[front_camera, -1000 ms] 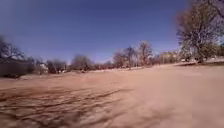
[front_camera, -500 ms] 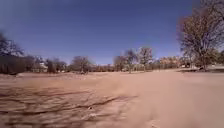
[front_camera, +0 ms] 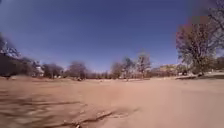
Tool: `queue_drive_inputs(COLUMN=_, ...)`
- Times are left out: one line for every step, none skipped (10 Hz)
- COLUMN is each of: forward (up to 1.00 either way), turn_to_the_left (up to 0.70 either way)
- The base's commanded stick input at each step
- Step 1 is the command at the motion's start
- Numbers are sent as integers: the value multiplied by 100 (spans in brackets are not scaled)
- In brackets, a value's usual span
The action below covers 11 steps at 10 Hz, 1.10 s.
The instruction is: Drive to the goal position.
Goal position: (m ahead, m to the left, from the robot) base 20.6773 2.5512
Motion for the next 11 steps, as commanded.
queue_drive_inputs(forward=100, turn_to_the_left=0)
queue_drive_inputs(forward=100, turn_to_the_left=0)
queue_drive_inputs(forward=100, turn_to_the_left=0)
queue_drive_inputs(forward=100, turn_to_the_left=0)
queue_drive_inputs(forward=100, turn_to_the_left=0)
queue_drive_inputs(forward=100, turn_to_the_left=0)
queue_drive_inputs(forward=100, turn_to_the_left=0)
queue_drive_inputs(forward=100, turn_to_the_left=0)
queue_drive_inputs(forward=100, turn_to_the_left=0)
queue_drive_inputs(forward=100, turn_to_the_left=0)
queue_drive_inputs(forward=100, turn_to_the_left=0)
